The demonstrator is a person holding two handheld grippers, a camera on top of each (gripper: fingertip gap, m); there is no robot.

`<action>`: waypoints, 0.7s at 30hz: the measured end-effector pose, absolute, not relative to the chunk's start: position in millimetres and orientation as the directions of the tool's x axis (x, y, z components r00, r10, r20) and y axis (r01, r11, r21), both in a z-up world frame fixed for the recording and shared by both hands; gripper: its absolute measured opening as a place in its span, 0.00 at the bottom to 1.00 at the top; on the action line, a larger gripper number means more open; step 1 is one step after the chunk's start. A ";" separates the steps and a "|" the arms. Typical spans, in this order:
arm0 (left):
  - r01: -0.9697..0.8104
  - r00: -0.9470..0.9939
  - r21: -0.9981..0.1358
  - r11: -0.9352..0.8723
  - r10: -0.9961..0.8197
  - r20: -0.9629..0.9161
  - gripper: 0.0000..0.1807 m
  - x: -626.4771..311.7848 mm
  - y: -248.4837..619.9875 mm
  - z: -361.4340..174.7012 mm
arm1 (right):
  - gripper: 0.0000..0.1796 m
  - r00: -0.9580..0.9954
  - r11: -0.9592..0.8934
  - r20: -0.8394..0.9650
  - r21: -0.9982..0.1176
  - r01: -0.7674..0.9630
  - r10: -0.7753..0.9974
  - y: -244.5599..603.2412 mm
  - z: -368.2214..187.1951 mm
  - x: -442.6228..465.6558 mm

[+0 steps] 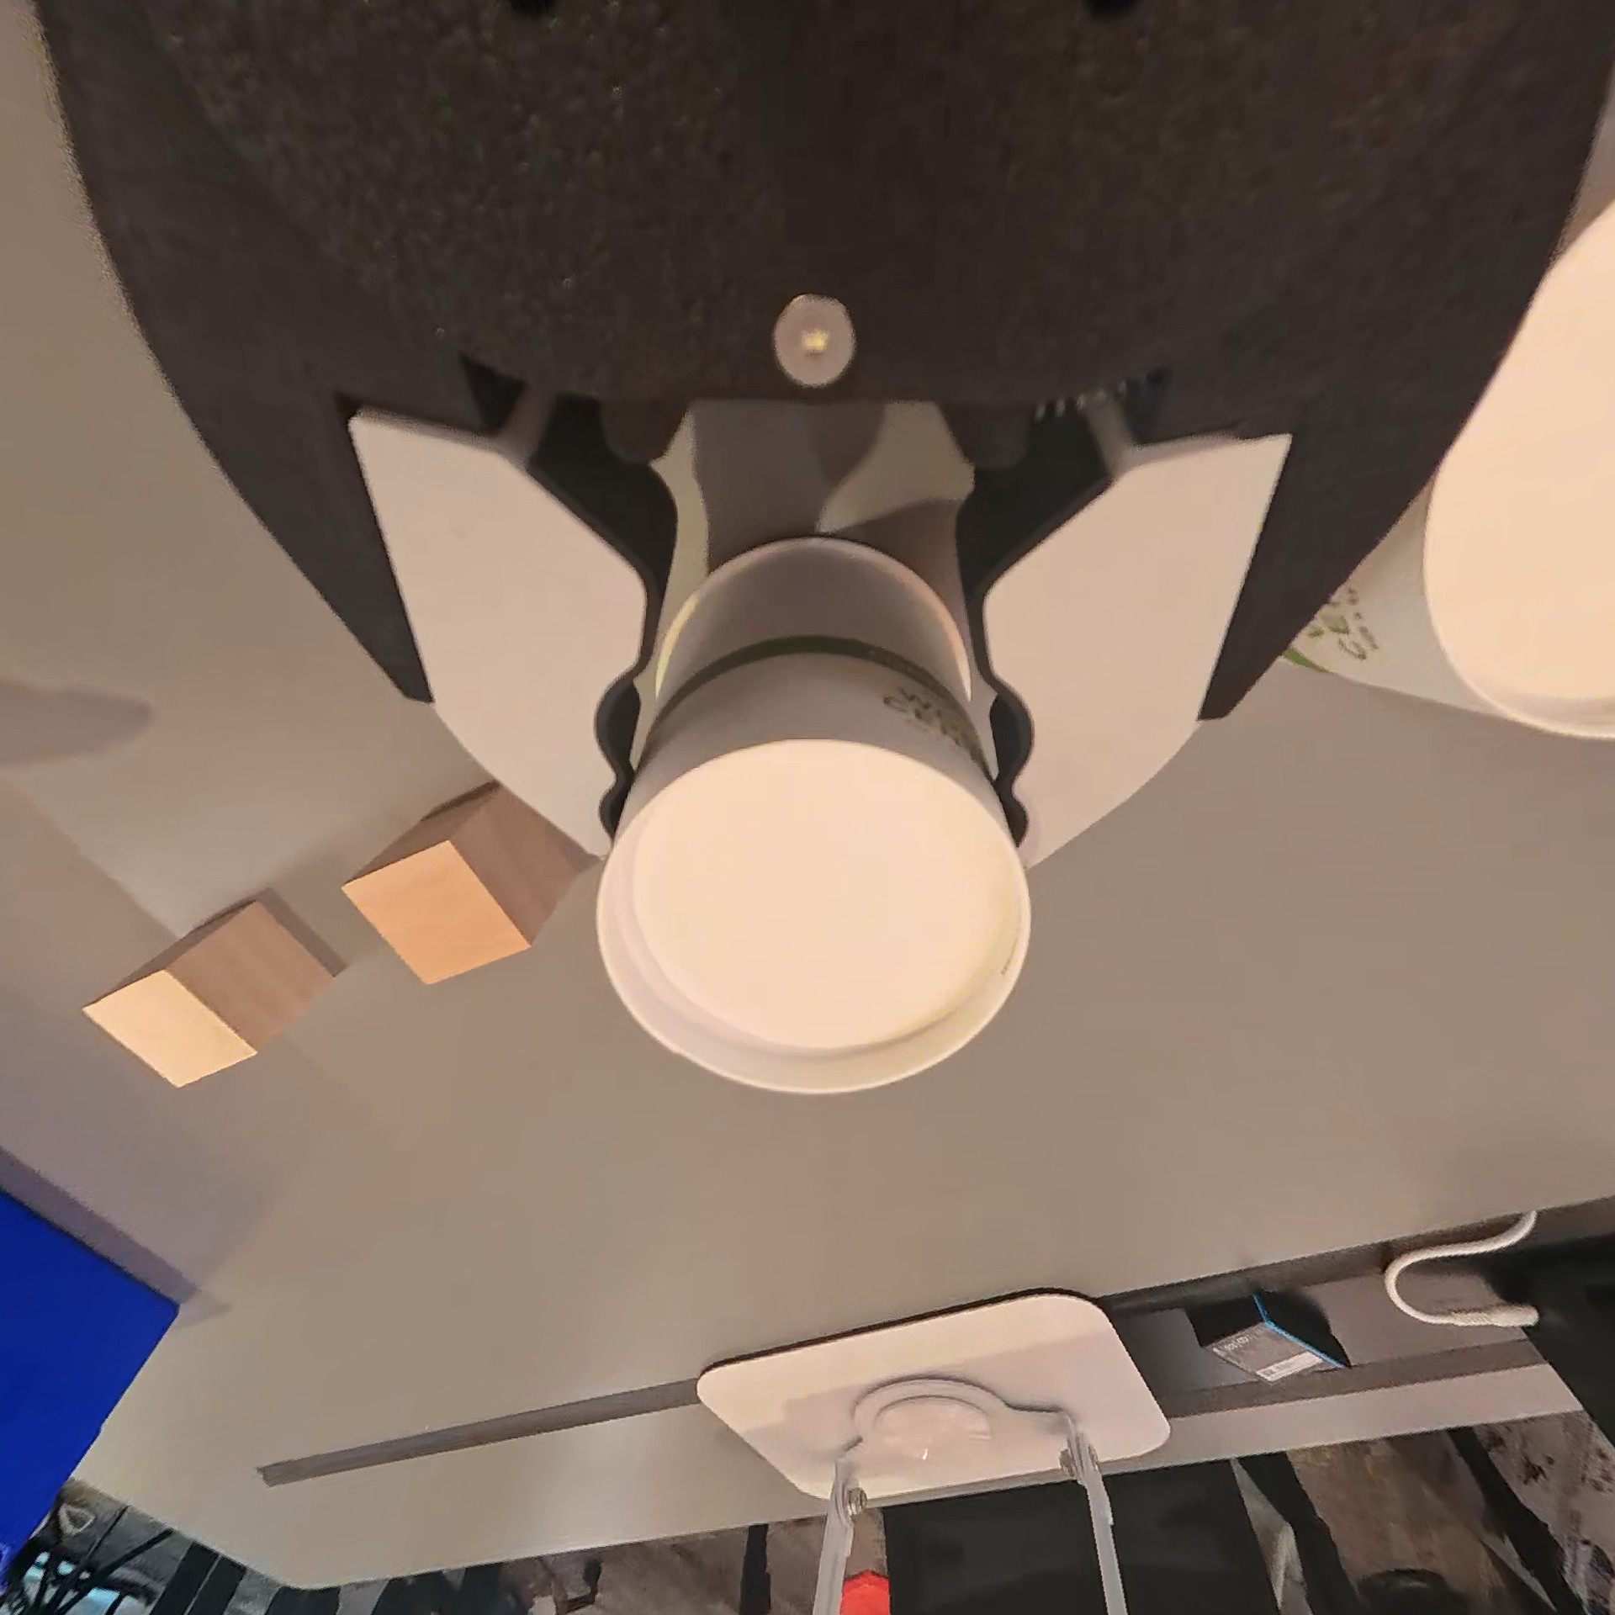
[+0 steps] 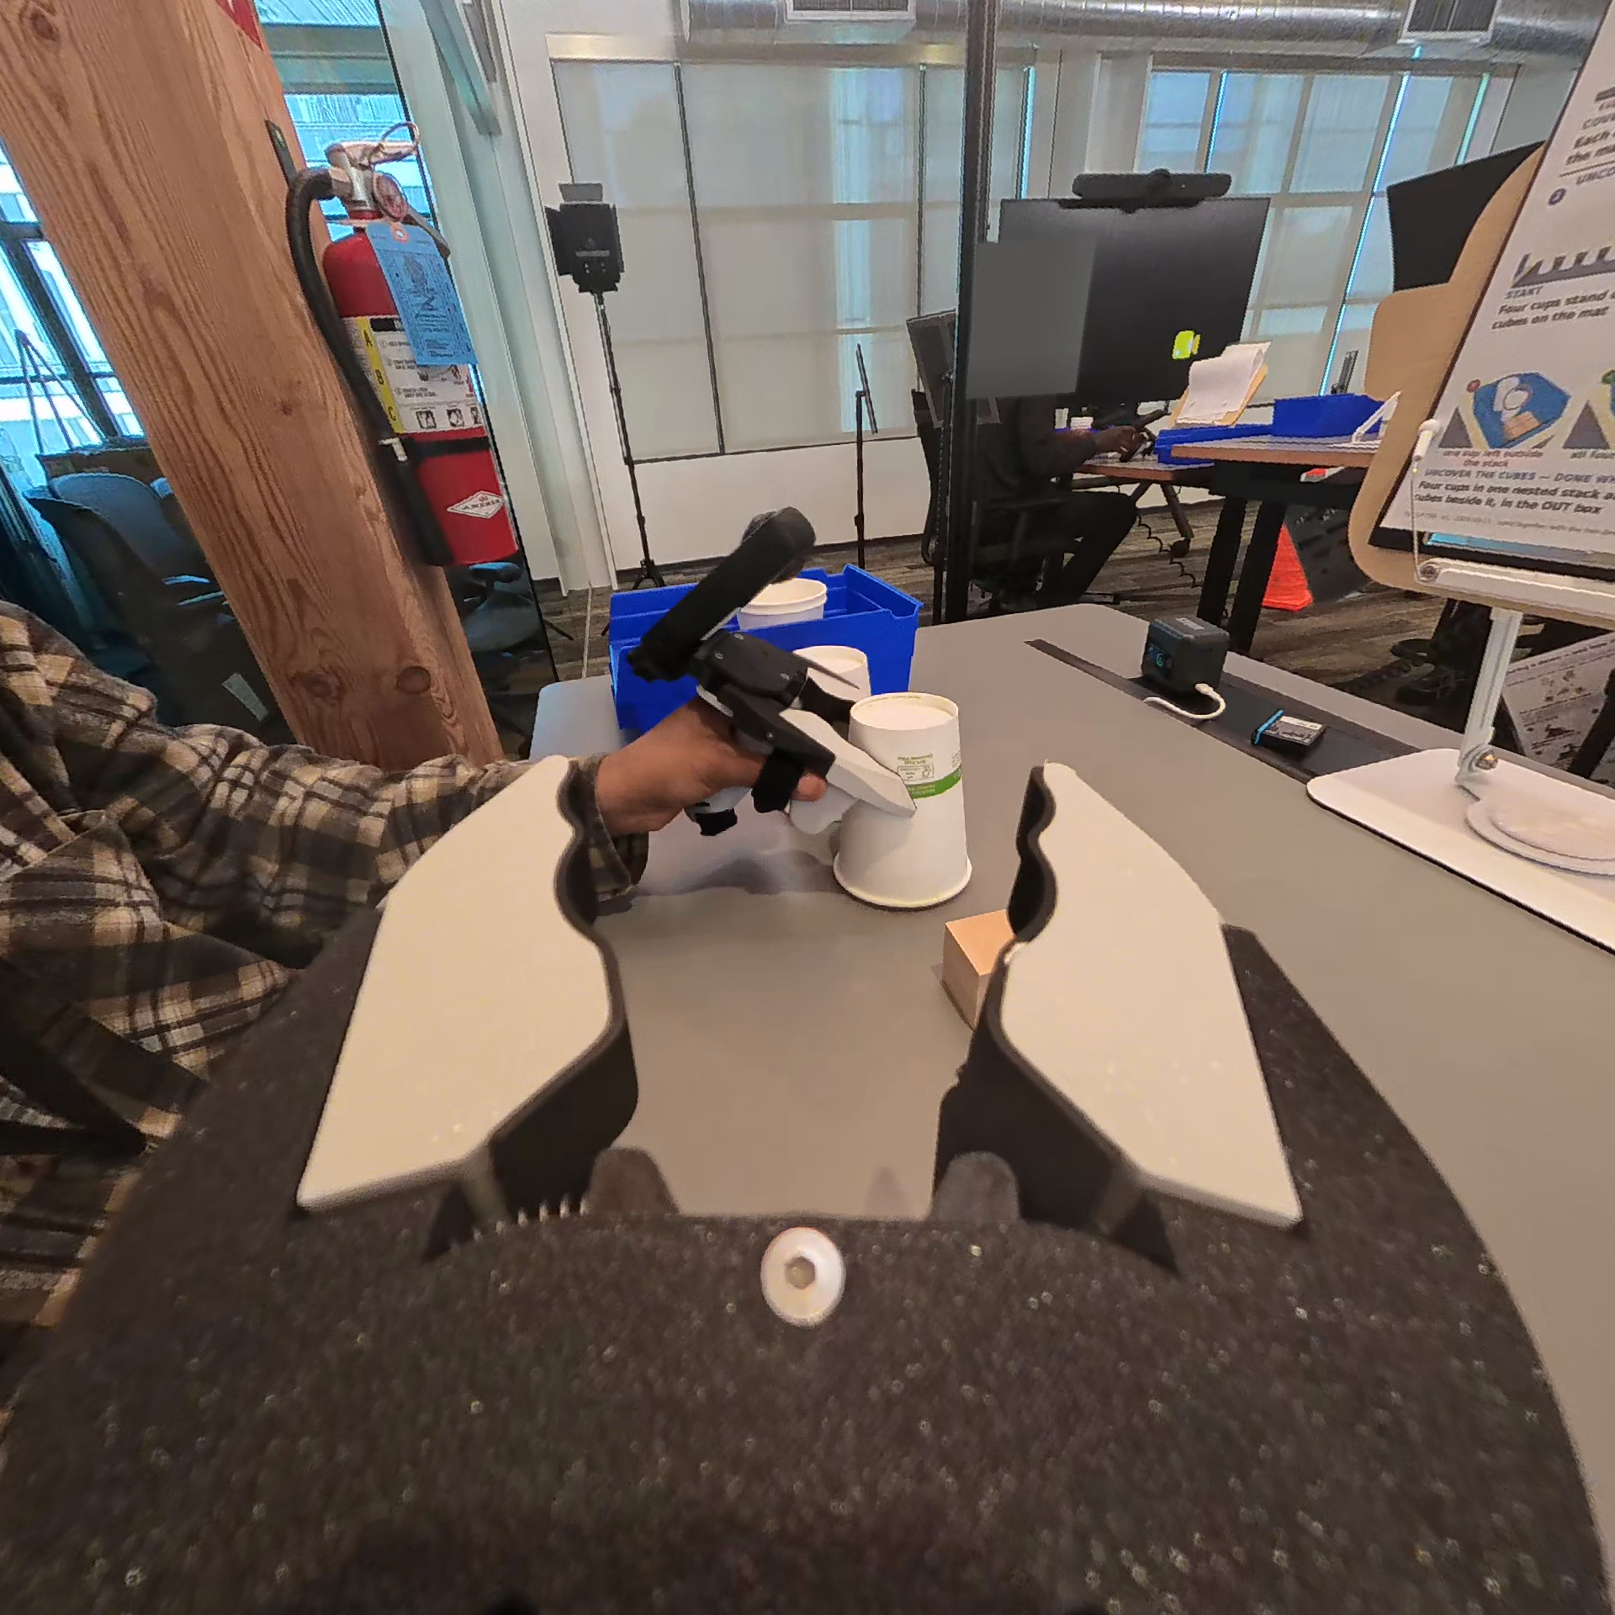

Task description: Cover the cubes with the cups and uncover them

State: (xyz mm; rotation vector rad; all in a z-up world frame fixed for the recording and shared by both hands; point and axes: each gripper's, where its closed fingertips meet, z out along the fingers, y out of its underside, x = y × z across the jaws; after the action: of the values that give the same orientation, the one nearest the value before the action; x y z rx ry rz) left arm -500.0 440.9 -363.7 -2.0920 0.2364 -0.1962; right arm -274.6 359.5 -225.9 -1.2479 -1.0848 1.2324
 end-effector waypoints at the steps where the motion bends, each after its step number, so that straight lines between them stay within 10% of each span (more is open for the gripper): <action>1: -0.099 0.969 -0.860 -0.501 -0.246 0.032 0.44 -500.4 440.9 -364.3 | 0.52 0.068 -0.066 -0.070 -0.996 -0.056 0.995 359.5 -225.8 -274.6; 13: -0.120 0.978 -0.896 -0.427 -0.205 -0.033 0.63 -498.0 418.5 -320.3 | 0.55 0.054 -0.047 -0.050 -0.997 -0.056 0.997 352.5 -220.6 -278.1; 21: -0.461 0.869 -0.836 -0.299 -0.344 -0.356 0.46 -603.5 348.6 -193.8 | 0.56 0.045 -0.022 -0.025 -0.998 -0.053 0.999 342.7 -224.0 -270.1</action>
State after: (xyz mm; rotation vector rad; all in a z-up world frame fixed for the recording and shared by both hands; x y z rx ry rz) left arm -603.5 348.6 -193.8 -1.9145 0.5960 0.1291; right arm -270.1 342.7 -224.0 -1.2091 -1.1261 1.2168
